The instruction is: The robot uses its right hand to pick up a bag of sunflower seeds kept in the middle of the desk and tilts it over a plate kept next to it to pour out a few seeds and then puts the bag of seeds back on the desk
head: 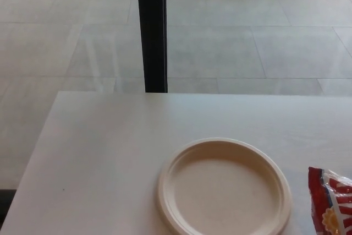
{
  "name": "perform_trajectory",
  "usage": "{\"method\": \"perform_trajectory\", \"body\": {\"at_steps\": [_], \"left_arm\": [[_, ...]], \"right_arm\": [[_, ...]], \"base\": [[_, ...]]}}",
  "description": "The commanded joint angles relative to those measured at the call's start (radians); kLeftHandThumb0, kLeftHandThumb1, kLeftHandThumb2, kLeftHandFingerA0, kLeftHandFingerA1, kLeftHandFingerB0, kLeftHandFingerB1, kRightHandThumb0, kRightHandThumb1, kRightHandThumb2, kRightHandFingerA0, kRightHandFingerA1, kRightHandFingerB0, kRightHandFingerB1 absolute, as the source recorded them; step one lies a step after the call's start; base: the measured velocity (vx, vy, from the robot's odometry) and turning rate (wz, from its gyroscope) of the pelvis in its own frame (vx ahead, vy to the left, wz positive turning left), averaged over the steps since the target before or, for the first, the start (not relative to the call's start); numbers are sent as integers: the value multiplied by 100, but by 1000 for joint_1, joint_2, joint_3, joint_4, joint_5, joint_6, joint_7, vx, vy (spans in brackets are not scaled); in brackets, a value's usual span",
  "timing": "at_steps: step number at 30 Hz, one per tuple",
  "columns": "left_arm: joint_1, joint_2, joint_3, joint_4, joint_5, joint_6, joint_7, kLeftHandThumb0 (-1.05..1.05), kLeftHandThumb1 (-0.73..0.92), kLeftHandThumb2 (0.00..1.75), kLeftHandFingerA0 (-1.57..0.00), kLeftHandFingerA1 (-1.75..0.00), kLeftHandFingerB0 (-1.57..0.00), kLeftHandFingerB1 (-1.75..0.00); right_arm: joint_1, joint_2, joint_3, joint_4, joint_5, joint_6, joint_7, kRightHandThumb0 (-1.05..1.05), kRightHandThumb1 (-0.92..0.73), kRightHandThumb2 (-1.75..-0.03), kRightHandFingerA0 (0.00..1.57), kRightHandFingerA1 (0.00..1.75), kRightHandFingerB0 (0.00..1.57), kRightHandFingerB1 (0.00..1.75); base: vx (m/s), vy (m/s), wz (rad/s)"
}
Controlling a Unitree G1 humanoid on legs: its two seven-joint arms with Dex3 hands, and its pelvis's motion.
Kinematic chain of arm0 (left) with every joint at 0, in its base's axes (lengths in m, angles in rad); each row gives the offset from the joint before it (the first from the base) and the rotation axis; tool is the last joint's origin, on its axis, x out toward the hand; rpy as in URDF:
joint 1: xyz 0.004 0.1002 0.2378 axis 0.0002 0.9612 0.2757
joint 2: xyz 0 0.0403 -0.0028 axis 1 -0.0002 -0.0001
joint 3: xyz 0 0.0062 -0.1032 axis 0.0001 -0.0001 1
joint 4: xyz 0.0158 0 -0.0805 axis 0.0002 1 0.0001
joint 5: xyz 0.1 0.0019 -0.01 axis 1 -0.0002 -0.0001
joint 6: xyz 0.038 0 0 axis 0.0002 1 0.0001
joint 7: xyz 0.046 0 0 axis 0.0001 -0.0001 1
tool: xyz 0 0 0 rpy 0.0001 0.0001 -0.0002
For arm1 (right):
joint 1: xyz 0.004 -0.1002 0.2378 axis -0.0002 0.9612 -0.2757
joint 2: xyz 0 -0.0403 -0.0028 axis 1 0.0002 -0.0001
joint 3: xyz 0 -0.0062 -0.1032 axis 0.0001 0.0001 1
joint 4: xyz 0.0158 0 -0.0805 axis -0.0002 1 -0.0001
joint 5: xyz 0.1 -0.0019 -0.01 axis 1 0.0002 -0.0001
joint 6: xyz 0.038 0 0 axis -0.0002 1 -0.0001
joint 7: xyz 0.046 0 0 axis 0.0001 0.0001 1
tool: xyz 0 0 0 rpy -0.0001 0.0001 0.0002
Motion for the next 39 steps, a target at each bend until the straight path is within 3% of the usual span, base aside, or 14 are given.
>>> {"method": "perform_trajectory", "body": {"at_steps": [1, 3, 8, 13, 18, 19, 20, 21, 23, 25, 26, 27, 33, 39], "left_arm": [[-7, -3, 19, -6, -35, -9, 1, -43, 46, 99, -35, -68, -24, -60], [-5, -4, 15, -8, -29, -16, 8, -43, 46, 99, -37, -69, -23, -59], [-15, 5, 8, 10, -20, -28, 8, -50, 60, 71, -45, -71, -33, -58], [-12, 10, -13, 7, -8, -35, 14, -45, 47, 98, -42, -70, -28, -60], [-18, -1, 1, 17, -26, -41, 14, -55, 60, 69, -47, -74, -35, -60], [-19, 0, -3, 20, -20, -44, 18, -52, 44, 96, -42, -70, -29, -61], [-18, -1, -2, 18, -23, -45, 15, -49, 61, 70, -42, -71, -31, -58], [-17, -1, -2, 15, -23, -44, 12, -50, 63, 69, -42, -71, -30, -57], [-16, 1, -2, 15, -24, -42, 10, -50, 63, 69, -42, -71, -30, -57], [-20, -2, 5, 17, -32, -34, 16, -49, 63, 69, -41, -69, -29, -56], [-18, -3, 5, 14, -30, -41, 20, -47, 63, 70, -47, -73, -36, -60], [-17, -7, 4, 13, -30, -41, 17, -47, 63, 70, -43, -71, -33, -58], [-17, -12, 6, 19, -29, -50, 29, -50, 62, 69, -44, -71, -32, -57], [-20, -8, -3, 21, -20, -53, 33, -47, 63, 69, -44, -71, -33, -58]], "right_arm": [[16, 8, 26, 43, -75, -26, -104, -105, -36, -99, 0, 78, 0, 61], [29, 3, 39, 49, -80, -32, -102, -105, -48, -69, 0, 87, 0, 70], [48, -23, 64, 70, -109, -15, -120, -105, -45, -66, 0, 82, 0, 69], [39, -35, 66, 104, -108, -5, -121, -105, -46, -67, 0, 76, 0, 69], [6, -28, 78, 147, -127, -6, -161, -105, -45, -68, 0, 81, 0, 66], [2, -24, 83, 144, -134, -3, -168, -105, -47, -69, 0, 78, 0, 62], [-1, -15, 88, 133, -137, 5, -173, -105, -46, -68, 0, 81, 0, 63], [-2, -5, 90, 130, -134, 10, -182, -56, 28, -70, 5, 72, 1, 67], [-4, 3, 91, 133, -128, 10, -191, -56, 28, -70, 5, 72, 1, 67], [-4, 29, 87, 130, -121, 28, -209, -56, 22, -73, 5, 71, 0, 65], [0, 39, 83, 109, -111, 54, -192, -105, -59, -58, 0, 124, 0, 66], [6, 45, 68, 119, -86, 35, -197, -105, -40, -92, 24, 100, 1, 65], [11, 93, 17, 148, -83, 29, -292, -56, -37, -136, 106, 114, 0, 92], [24, 114, 29, 139, -133, 81, -355, -55, -34, -149, 140, 109, 9, 104]], "base": [[0, 0, 0], [0, 0, 0], [0, 0, 0], [0, 0, 0], [0, 0, 0], [0, 0, 0], [0, 0, 0], [0, 0, 0], [0, 0, 0], [0, 0, 0], [0, 0, 0], [0, 0, 0], [0, 0, 0], [0, 0, 0]]}}
